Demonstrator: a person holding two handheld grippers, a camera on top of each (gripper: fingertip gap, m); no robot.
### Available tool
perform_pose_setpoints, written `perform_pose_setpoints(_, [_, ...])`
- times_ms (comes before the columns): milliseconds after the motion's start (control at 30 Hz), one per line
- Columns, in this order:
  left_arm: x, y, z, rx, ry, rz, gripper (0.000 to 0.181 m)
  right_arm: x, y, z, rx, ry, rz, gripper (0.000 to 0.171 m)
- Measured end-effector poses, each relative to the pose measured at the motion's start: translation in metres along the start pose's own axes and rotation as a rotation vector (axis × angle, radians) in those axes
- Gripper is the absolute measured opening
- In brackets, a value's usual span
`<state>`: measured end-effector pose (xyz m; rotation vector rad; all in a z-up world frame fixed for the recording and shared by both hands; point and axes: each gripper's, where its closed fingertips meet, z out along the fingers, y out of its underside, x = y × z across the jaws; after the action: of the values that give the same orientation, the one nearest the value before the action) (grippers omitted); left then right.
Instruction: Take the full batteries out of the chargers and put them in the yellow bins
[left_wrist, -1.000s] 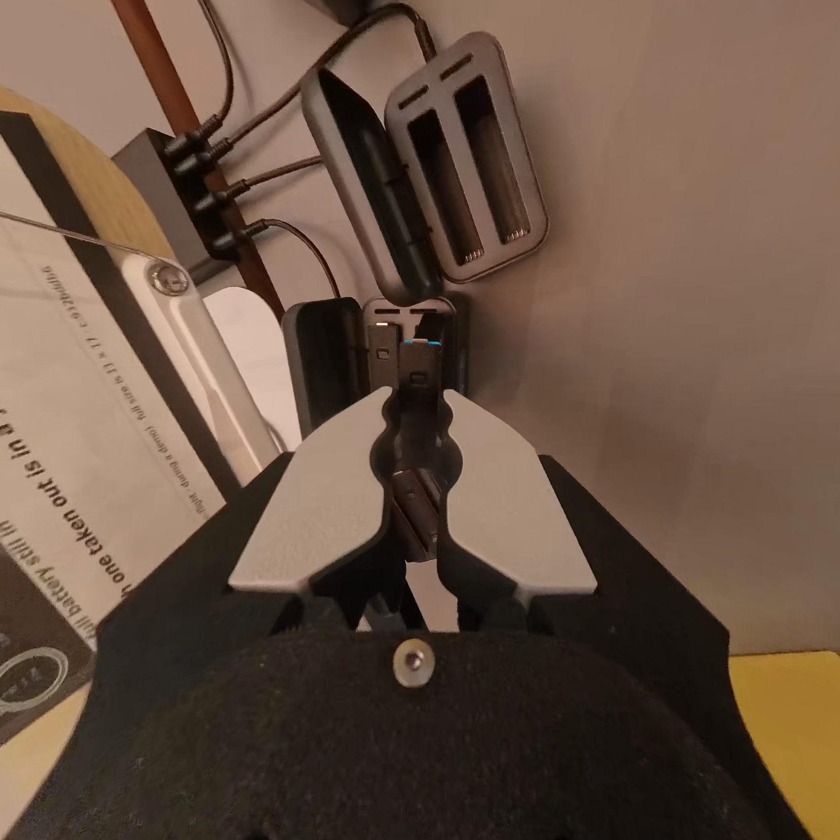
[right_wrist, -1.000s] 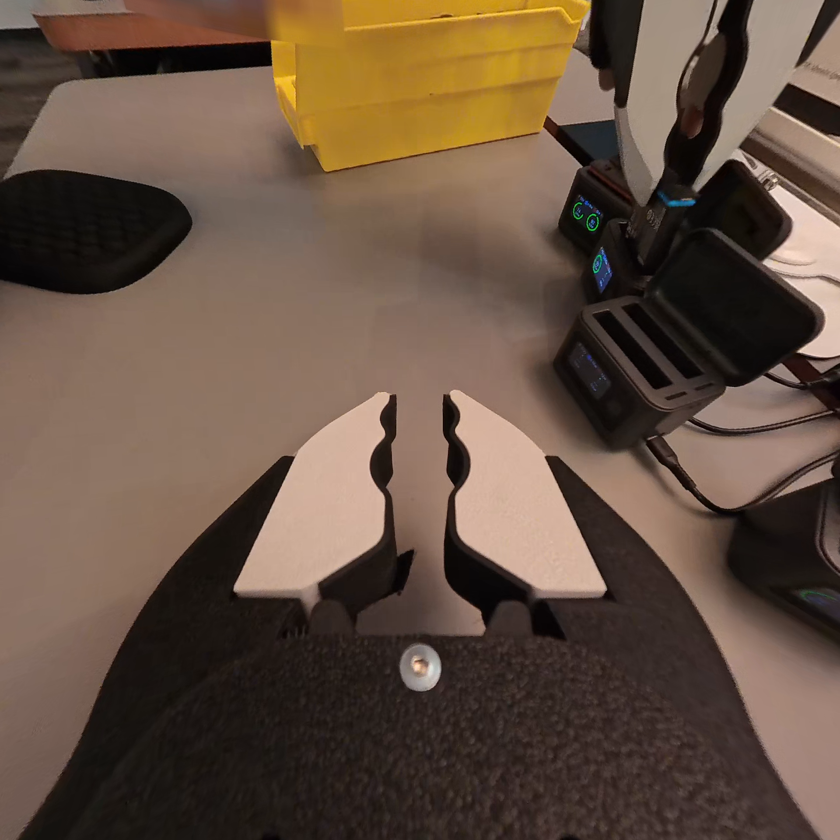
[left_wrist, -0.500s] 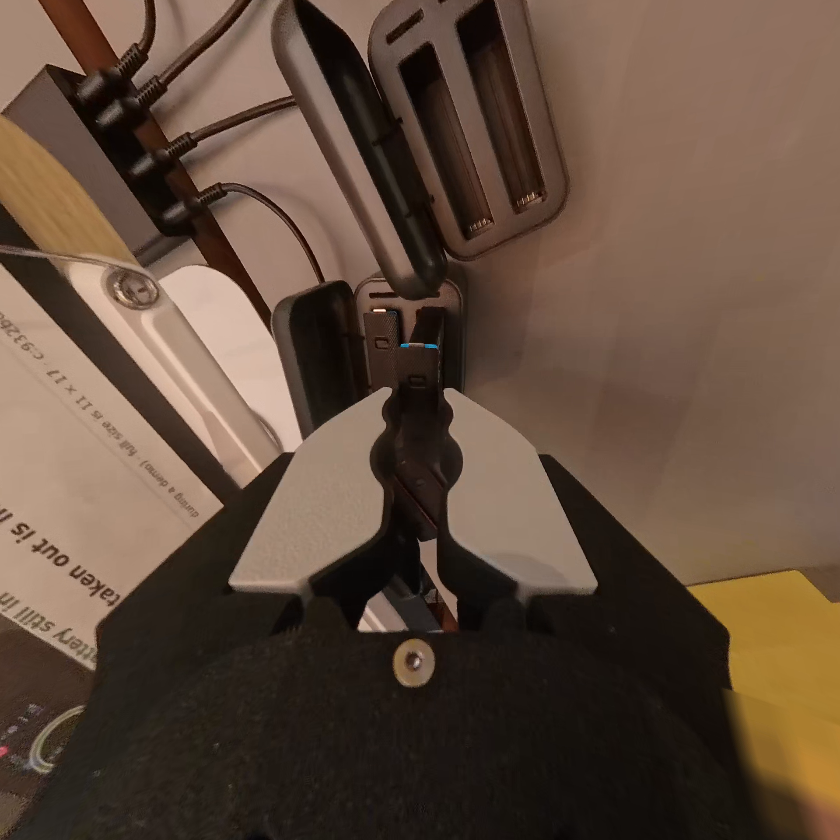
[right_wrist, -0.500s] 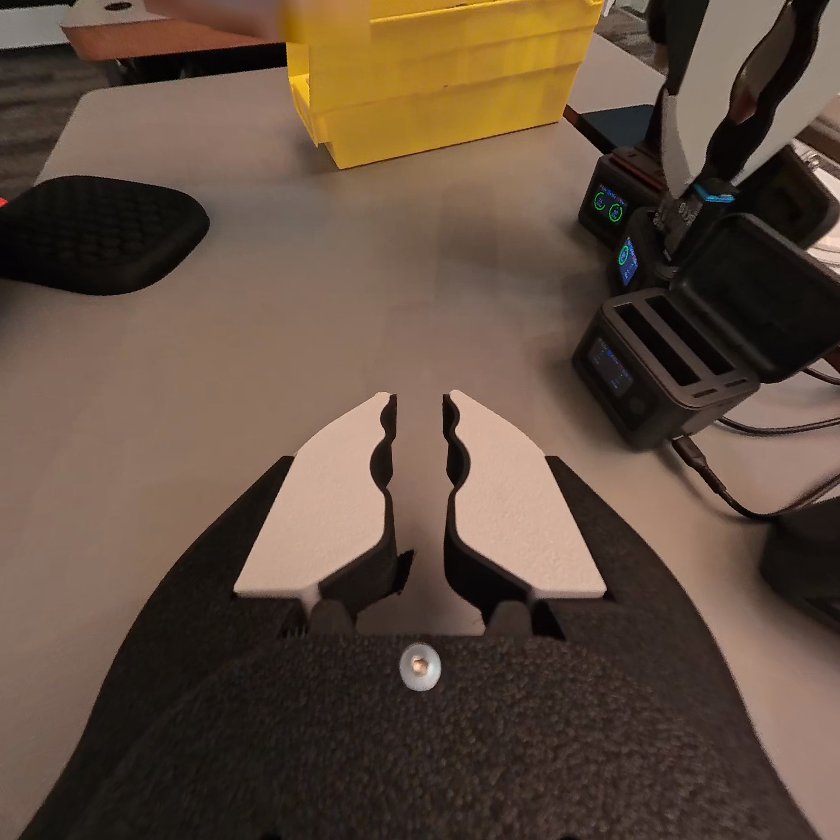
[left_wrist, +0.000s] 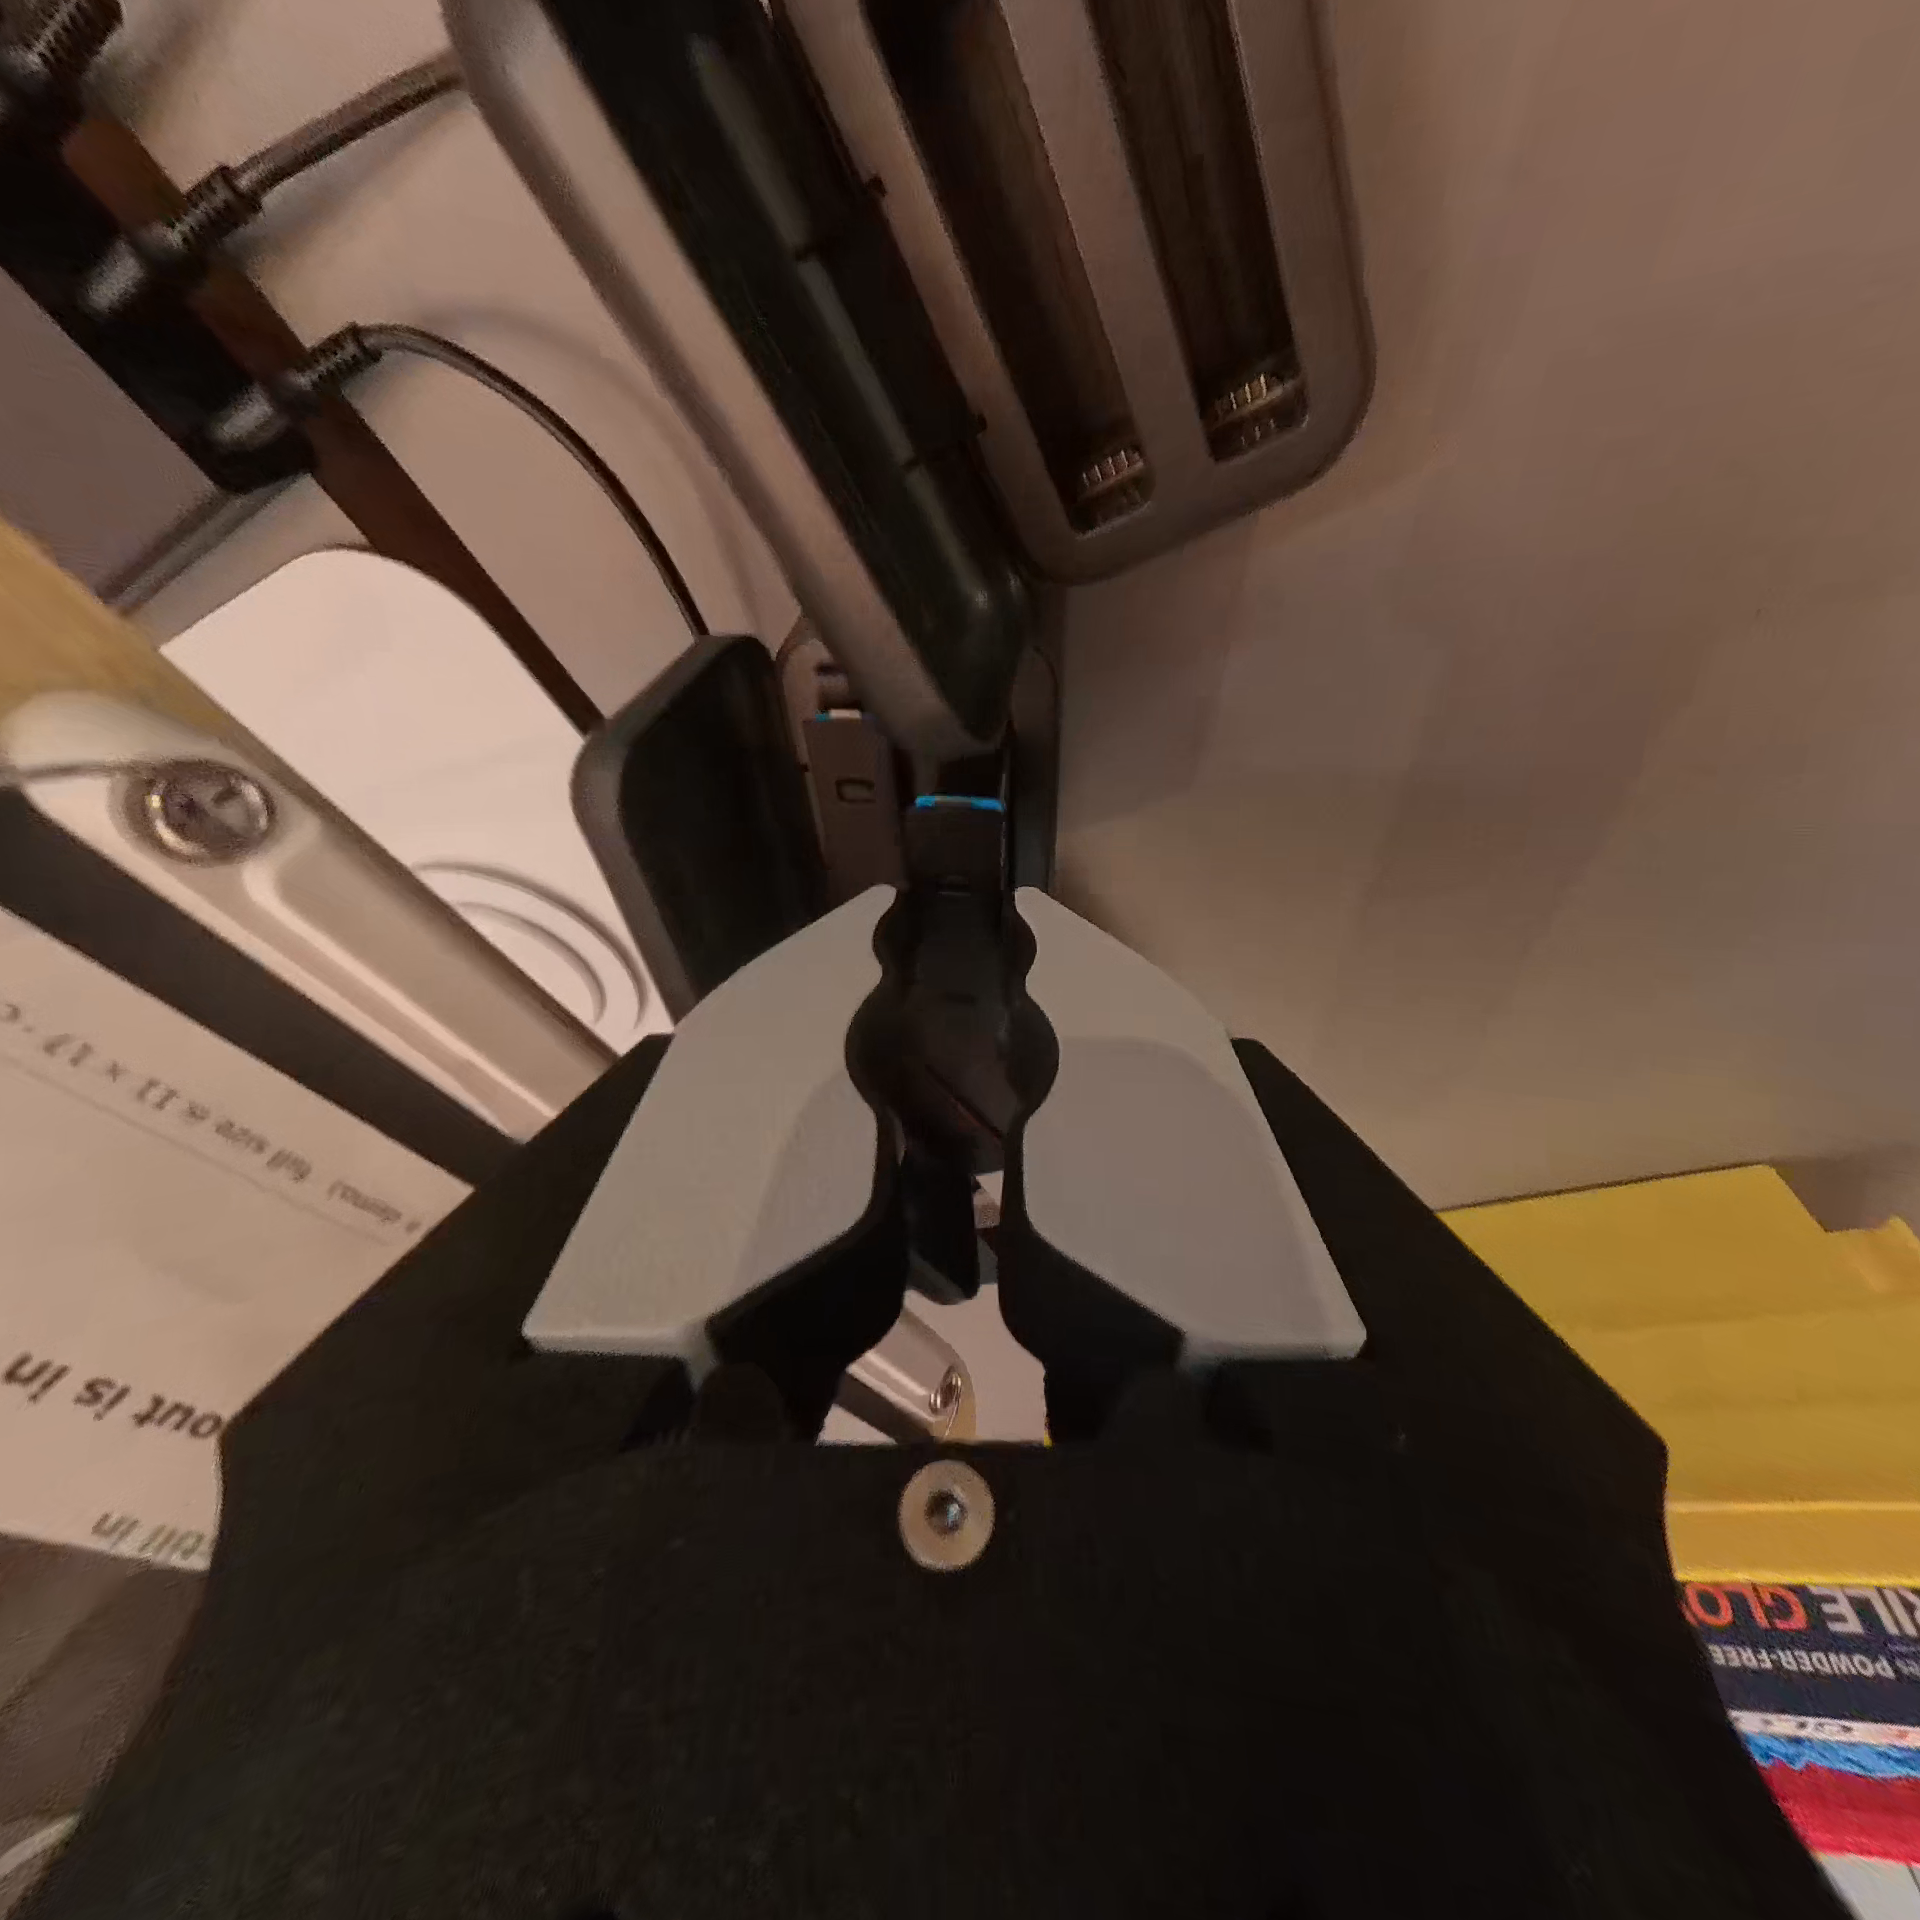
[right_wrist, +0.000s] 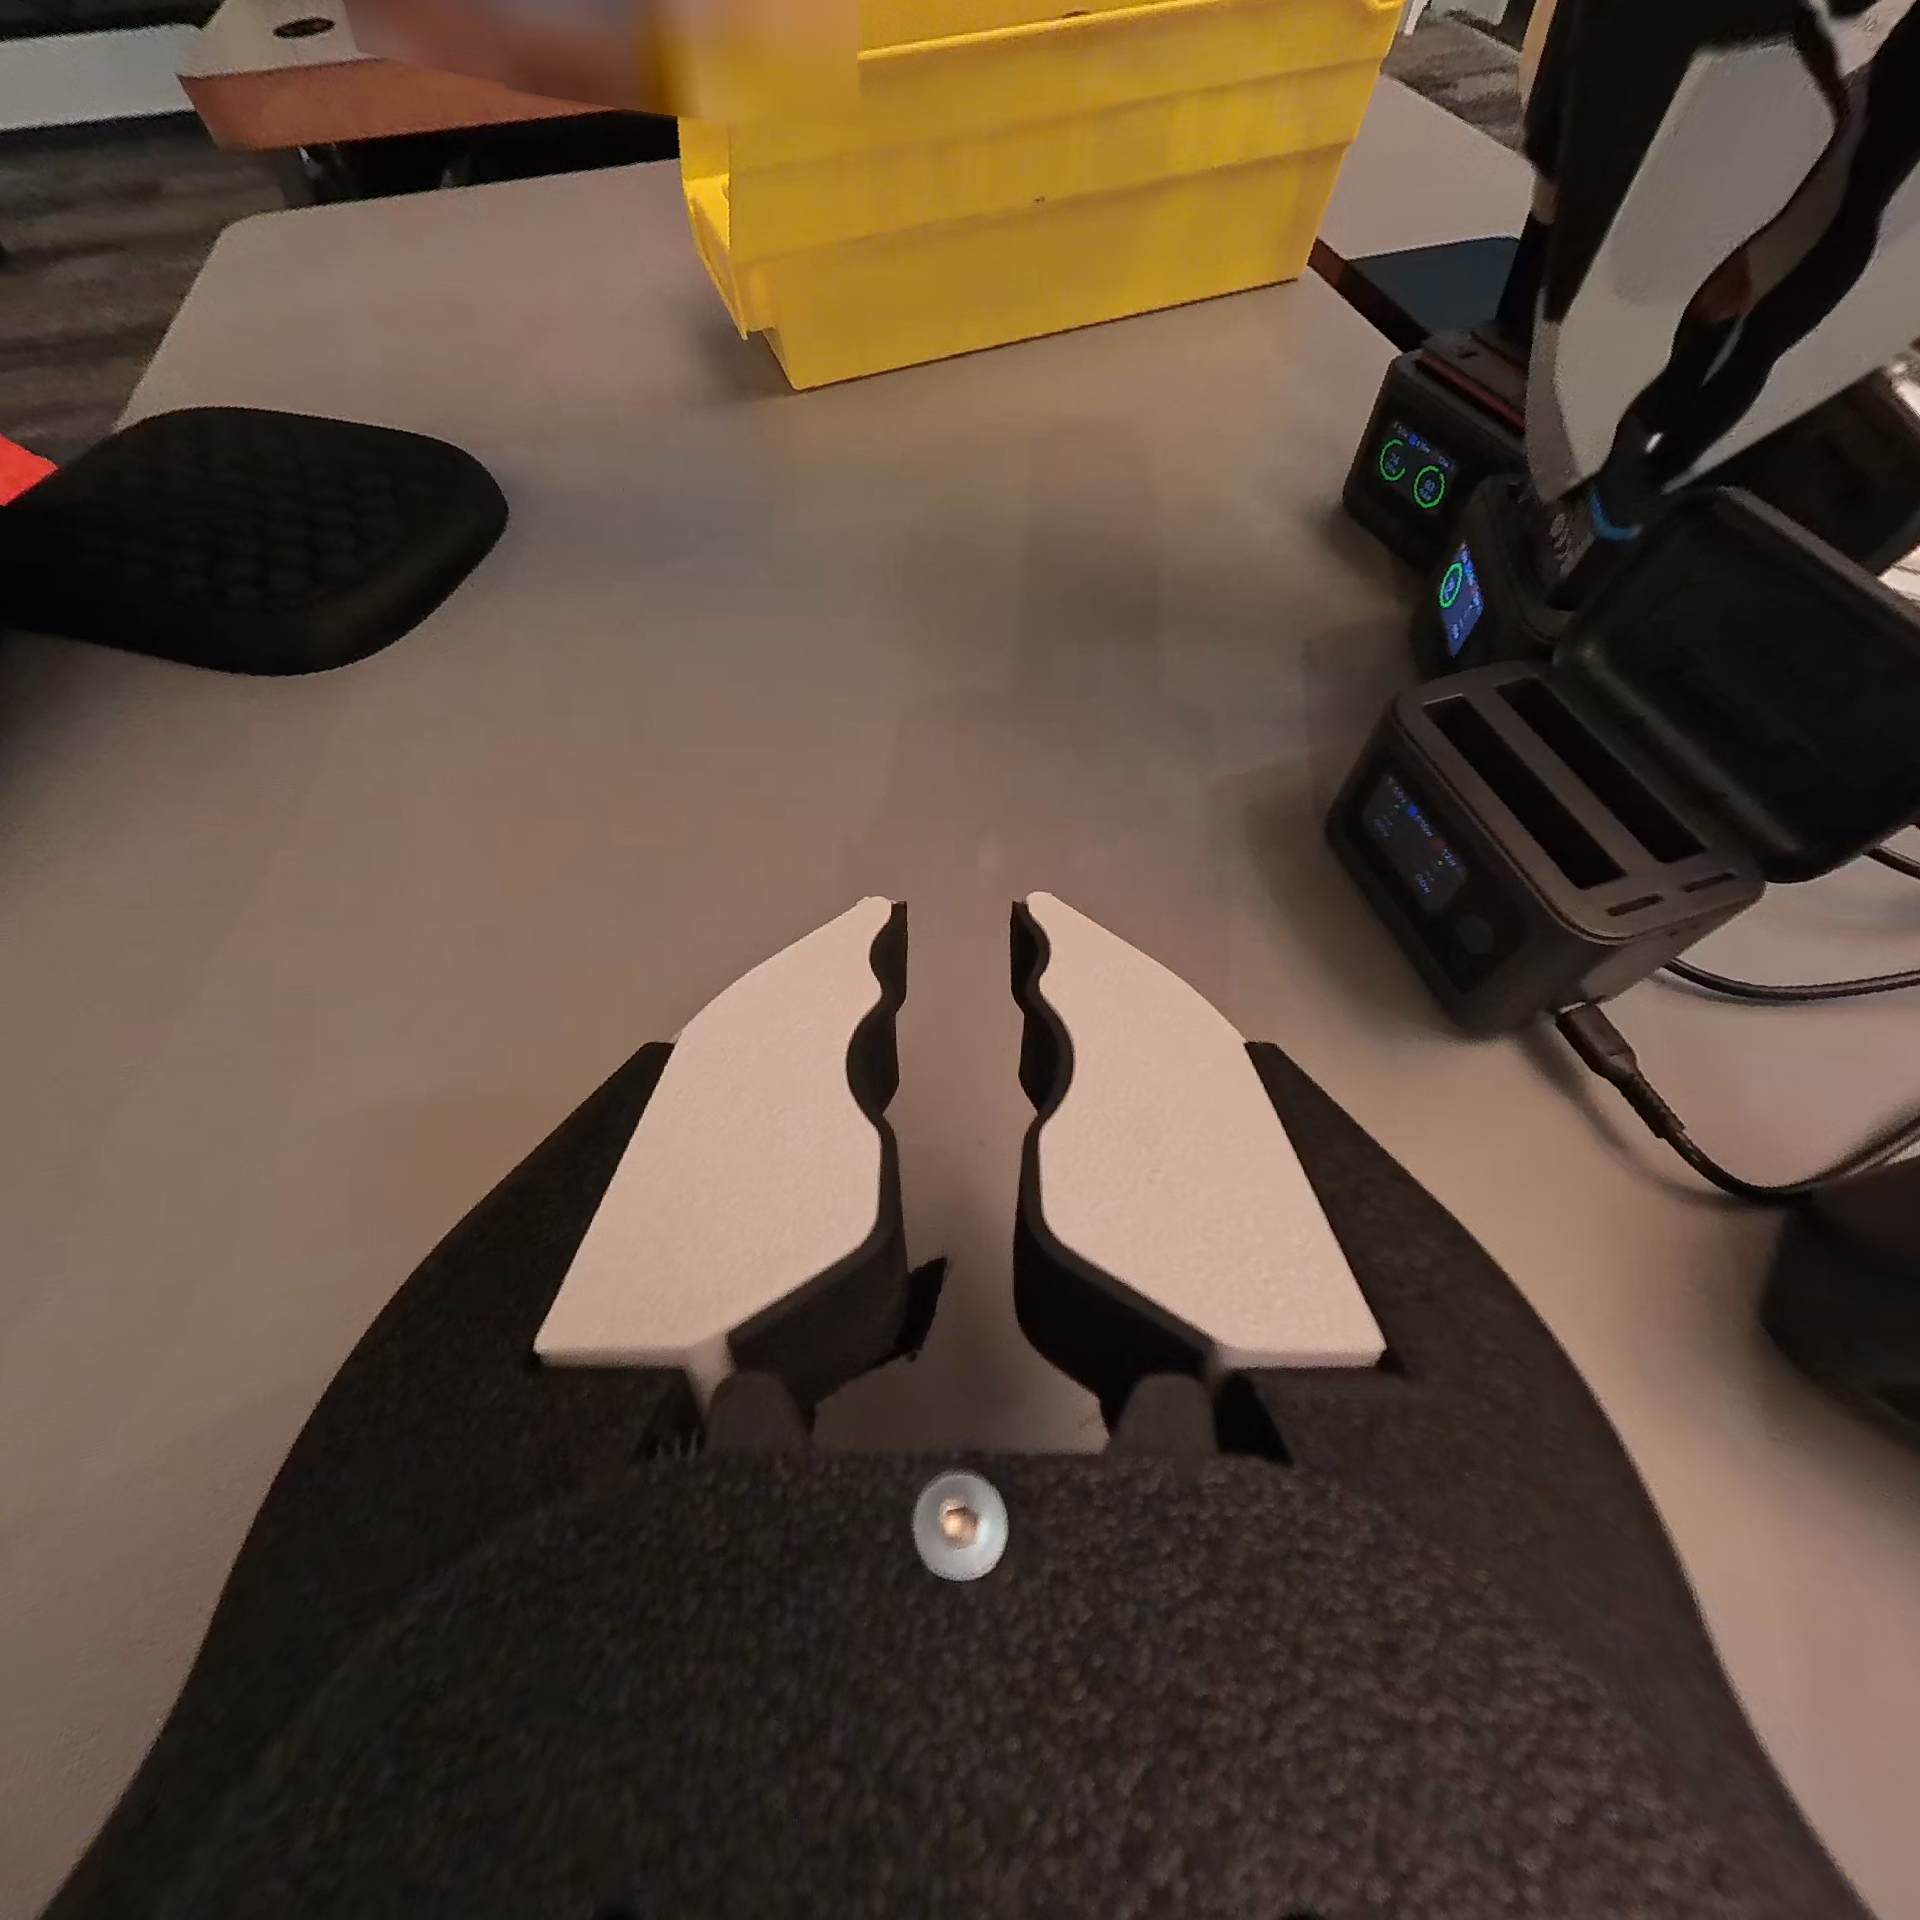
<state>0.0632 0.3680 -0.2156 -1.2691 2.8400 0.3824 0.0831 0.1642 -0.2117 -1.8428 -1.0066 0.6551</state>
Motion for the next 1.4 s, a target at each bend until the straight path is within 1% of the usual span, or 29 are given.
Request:
perform_pose_setpoints(133, [0.001, -0.009, 0.005, 0.035, -0.003, 0.005, 0.016, 0.0, -0.001, -0.002, 0.004, 0.003, -0.002, 0.018])
perform_pose_setpoints(367, [0.0, -0.007, 0.006, 0.113, -0.047, -0.015, 0.017, 0.0, -0.002, -0.003, 0.006, 0.006, -0.007, 0.018])
perform_pose_setpoints(467, [0.001, -0.008, 0.006, 0.179, -0.057, -0.031, 0.016, -0.001, -0.003, -0.003, 0.008, 0.006, -0.007, 0.018])
perform_pose_setpoints(633, [0.003, -0.011, 0.005, 0.342, -0.024, -0.089, 0.016, 0.0, -0.003, -0.004, 0.008, 0.007, -0.008, 0.018])
perform_pose_setpoints(867, [0.007, -0.018, 0.002, 0.61, -0.025, -0.166, 0.017, 0.0, -0.003, -0.004, 0.012, 0.004, -0.002, 0.018])
perform_pose_setpoints(967, [0.008, -0.019, 0.001, 0.689, -0.031, -0.206, 0.016, 0.0, -0.003, -0.004, 0.014, 0.002, 0.0, 0.018])
perform_pose_setpoints(1067, [0.008, -0.015, 0.001, 0.671, -0.068, -0.215, 0.016, -0.001, -0.002, -0.004, 0.013, 0.0, 0.002, 0.018])
perform_pose_setpoints(1267, [0.007, -0.005, 0.001, 0.538, -0.13, -0.189, 0.021, -0.002, -0.002, -0.003, 0.009, -0.005, 0.0, 0.018])
perform_pose_setpoints(1400, [0.006, -0.007, -0.004, 0.464, -0.167, -0.143, 0.021, -0.002, -0.001, -0.002, 0.005, -0.009, 0.0, 0.018])
